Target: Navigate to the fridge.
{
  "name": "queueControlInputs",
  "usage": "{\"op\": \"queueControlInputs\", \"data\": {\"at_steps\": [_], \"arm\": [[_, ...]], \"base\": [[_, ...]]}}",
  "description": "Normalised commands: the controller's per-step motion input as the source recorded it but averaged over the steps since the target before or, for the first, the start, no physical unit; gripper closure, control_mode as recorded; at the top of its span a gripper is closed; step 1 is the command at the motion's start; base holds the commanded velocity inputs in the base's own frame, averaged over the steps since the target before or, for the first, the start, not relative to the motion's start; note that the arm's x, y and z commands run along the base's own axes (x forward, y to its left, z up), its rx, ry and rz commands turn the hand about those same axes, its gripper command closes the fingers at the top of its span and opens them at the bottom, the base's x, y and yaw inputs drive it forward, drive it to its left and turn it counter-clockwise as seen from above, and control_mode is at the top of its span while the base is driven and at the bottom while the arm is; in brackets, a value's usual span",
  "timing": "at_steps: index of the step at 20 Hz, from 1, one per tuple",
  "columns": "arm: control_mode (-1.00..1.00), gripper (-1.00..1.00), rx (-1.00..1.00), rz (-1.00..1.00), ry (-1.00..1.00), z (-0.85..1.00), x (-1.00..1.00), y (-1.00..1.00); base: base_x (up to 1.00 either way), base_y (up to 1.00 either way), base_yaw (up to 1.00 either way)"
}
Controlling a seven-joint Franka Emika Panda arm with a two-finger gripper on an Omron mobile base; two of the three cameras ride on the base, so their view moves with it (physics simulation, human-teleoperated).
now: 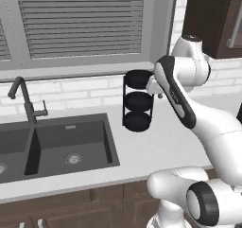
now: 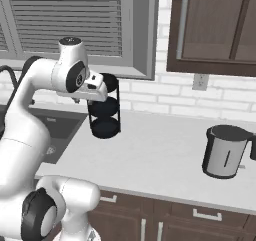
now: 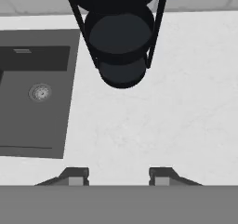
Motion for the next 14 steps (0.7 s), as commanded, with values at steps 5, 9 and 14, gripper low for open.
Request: {"op": "queueControlInputs", "data": {"at_steps": [5,9,14], "arm": [[-1.0,-1.0,-0.01,0.0,-0.02,0.0,-0.61,0.03],[-1.0,-1.0,0.0,-0.06,-0.16,0.0,-1.0,0.0],[-1.0,-1.0,0.0,-0.06,-0.12,0.0,-1.0,0.0]], "base": [[0.0,0.0,0.0],[0.0,0.0,0.0],[0.0,0.0,0.0]]}}
